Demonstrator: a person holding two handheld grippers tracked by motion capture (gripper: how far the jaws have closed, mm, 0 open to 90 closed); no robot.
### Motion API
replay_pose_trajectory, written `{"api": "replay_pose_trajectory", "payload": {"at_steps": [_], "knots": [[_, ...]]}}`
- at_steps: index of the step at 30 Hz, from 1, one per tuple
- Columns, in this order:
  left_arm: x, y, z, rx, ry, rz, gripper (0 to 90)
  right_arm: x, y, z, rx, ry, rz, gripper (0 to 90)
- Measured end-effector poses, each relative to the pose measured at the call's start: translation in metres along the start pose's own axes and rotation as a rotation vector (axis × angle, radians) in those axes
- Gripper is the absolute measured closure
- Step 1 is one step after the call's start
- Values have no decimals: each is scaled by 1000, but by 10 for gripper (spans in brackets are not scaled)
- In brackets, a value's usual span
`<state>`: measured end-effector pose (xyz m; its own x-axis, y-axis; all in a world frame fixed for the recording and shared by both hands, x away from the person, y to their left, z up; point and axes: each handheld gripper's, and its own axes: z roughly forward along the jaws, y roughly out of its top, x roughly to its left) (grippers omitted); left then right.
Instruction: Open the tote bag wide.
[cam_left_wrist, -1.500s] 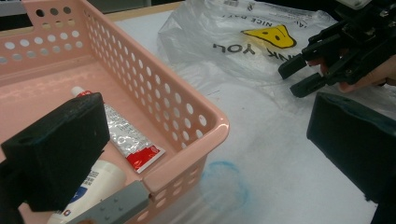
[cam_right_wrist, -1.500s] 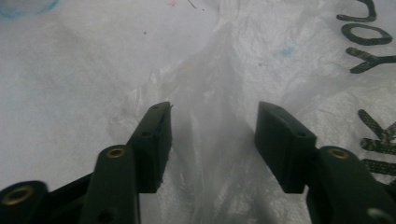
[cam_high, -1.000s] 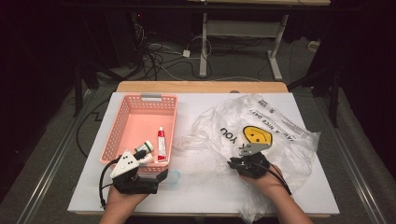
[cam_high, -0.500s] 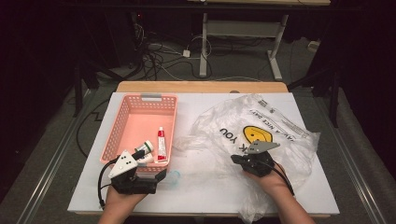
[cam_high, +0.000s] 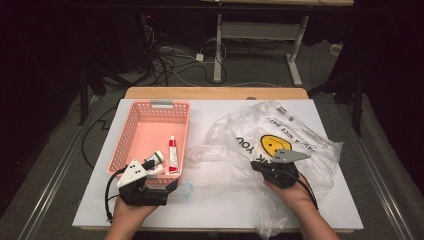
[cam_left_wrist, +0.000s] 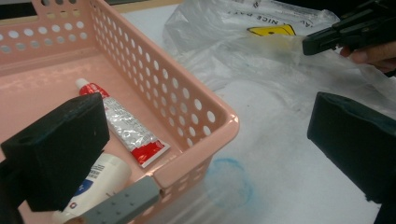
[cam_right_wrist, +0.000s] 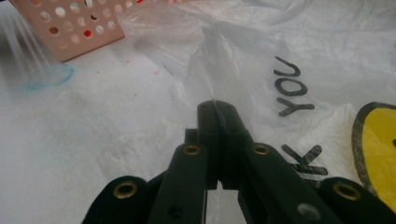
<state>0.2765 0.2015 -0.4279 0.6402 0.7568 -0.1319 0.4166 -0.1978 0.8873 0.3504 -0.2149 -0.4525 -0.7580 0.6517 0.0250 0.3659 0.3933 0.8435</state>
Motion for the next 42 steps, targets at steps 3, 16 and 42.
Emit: {"api": "replay_pose_trajectory", "payload": {"at_steps": [3, 16, 42], "knots": [[5, 1, -3, 0, 11, -5, 0, -2, 2, -6, -32, -15, 0, 900], [22, -1, -11, 1, 49, -35, 0, -7, 10, -22, -142, -40, 15, 900], [21, 2, -8, -5, 48, -32, 0, -13, 55, -51, -258, -109, -27, 900]]}}
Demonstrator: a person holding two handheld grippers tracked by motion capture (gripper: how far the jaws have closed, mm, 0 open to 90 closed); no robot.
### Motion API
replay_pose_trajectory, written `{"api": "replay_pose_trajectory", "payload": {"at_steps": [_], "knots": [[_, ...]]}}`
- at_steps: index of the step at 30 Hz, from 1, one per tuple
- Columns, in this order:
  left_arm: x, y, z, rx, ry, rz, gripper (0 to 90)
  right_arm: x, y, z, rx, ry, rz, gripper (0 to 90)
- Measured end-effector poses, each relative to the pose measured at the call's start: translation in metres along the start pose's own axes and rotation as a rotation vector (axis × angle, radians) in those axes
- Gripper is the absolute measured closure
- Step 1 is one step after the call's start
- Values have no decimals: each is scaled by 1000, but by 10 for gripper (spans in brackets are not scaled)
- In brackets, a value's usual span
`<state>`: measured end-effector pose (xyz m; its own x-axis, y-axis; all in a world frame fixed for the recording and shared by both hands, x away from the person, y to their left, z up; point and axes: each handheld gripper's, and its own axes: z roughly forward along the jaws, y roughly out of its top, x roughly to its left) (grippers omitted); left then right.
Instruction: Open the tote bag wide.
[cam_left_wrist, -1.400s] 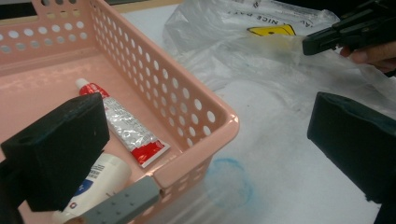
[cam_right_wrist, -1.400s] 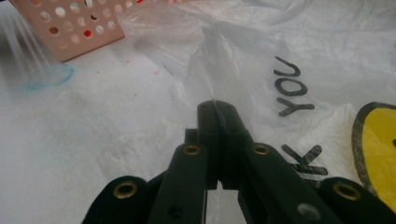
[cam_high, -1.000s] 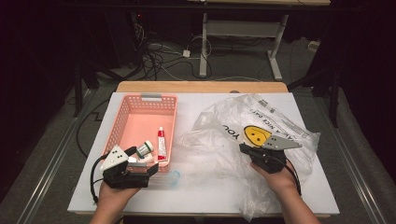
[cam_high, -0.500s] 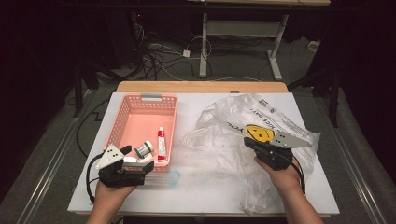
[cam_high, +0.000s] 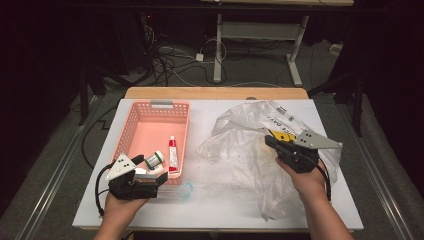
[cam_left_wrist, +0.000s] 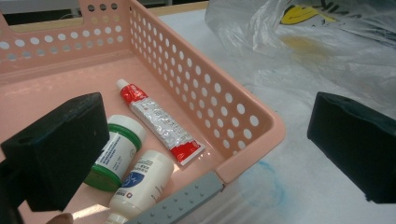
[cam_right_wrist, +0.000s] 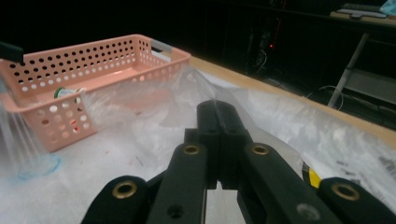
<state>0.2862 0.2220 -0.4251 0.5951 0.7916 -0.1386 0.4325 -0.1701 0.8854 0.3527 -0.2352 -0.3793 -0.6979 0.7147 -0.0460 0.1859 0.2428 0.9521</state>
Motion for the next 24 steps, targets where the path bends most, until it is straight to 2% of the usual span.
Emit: {"api": "replay_pose_trajectory", "payload": {"at_steps": [3, 7, 9, 13, 15, 17, 24], "knots": [[0, -1, 0, 1, 3, -1, 0, 0, 8, -1, -33, 7, 12, 900], [-1, -2, 0, 4, 8, -7, 0, 5, 8, -4, -80, 8, 0, 900], [-2, -2, 0, 6, 9, -5, 0, 5, 6, -1, -68, 7, -9, 900], [-3, 0, 0, 11, 17, -9, 0, 1, -2, 3, -57, 11, 22, 900], [-2, 4, -1, 7, 12, -27, 0, -1, -3, 3, -66, 9, 54, 900], [-3, 9, 0, 25, 18, -17, 0, -1, -2, 1, -76, 13, 65, 900], [2, 30, 11, 26, 25, -14, 0, -2, -1, 1, -81, 27, 51, 900]]}}
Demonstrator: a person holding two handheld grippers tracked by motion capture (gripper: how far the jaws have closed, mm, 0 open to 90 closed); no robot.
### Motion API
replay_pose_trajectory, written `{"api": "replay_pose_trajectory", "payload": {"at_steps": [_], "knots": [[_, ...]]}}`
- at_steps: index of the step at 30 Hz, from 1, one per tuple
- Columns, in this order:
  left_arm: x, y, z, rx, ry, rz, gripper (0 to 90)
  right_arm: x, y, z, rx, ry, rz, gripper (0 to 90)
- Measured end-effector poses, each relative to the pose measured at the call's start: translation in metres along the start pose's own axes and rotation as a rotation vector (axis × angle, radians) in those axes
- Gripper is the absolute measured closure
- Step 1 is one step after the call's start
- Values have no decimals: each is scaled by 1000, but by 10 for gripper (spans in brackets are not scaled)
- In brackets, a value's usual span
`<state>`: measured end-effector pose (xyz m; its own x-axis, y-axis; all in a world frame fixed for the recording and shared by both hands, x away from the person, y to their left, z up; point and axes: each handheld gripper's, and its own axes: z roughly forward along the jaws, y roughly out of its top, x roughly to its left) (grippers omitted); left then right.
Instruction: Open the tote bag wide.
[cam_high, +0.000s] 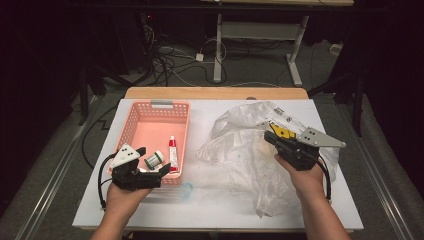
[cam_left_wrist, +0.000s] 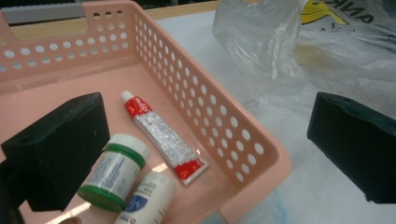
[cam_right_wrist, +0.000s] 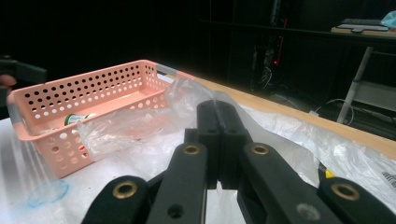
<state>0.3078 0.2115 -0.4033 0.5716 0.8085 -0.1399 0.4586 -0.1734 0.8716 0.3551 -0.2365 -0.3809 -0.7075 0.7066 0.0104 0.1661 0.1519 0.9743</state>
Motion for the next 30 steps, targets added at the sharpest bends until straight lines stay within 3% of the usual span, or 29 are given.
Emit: {"api": "replay_pose_trajectory", "payload": {"at_steps": [8, 12, 17, 24, 30], "knots": [[8, 16, 17, 14, 0, -15, 0, -1, 0, 0, -1, 0, 2, 900], [14, 23, 25, 14, -17, -45, 0, -2, 0, -1, -3, -1, 4, 900], [20, 33, 35, 27, -4, -52, 0, -2, 0, 0, 0, -4, 4, 900], [27, 43, 51, 85, 10, -58, 0, -2, 0, -1, 0, -3, 7, 900], [38, 50, 69, 166, 33, -75, 8, -2, 0, -1, -4, 2, 10, 900]]}}
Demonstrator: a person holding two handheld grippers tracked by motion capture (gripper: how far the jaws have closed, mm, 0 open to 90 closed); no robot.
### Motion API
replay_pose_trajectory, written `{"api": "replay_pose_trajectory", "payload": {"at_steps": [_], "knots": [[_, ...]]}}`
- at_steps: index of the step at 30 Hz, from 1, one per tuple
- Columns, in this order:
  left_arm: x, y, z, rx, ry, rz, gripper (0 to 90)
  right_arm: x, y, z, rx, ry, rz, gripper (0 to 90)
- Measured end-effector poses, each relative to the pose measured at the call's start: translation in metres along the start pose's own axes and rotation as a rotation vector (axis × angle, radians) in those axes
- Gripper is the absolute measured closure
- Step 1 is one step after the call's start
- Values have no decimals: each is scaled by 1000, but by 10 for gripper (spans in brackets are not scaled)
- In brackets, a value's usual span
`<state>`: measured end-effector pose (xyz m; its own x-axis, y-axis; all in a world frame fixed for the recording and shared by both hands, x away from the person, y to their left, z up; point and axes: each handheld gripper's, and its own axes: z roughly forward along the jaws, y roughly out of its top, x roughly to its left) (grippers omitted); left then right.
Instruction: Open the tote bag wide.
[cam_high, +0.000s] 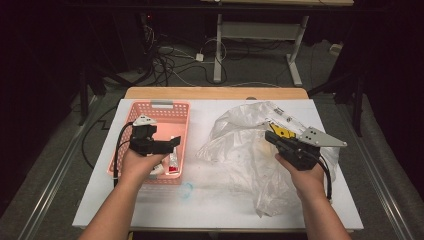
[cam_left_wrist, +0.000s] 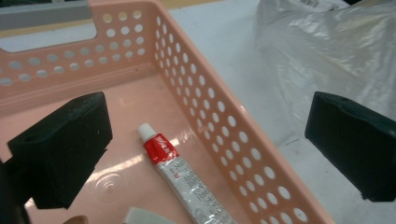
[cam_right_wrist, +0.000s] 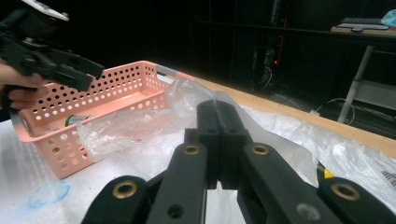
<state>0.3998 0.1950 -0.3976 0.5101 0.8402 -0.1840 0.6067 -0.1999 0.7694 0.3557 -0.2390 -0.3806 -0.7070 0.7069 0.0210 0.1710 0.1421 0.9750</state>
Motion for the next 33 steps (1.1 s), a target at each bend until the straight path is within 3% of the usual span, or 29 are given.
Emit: {"api": "replay_pose_trajectory", "payload": {"at_steps": [12, 18, 21, 28, 33], "knots": [[18, 10, 27, 166, 46, -42, 83, -1, 0, -1, -2, 3, 2, 900], [20, 15, 43, 281, 65, -52, 152, -2, 0, -2, -4, 3, 7, 900], [23, 16, 50, 316, 65, -86, 176, -3, 0, -2, -2, 0, 5, 900], [26, 14, 66, 412, 72, -122, 210, -3, 0, -3, -5, 3, 1, 900], [29, 13, 74, 467, 87, -143, 291, -2, 0, -3, -4, 5, 2, 900]]}}
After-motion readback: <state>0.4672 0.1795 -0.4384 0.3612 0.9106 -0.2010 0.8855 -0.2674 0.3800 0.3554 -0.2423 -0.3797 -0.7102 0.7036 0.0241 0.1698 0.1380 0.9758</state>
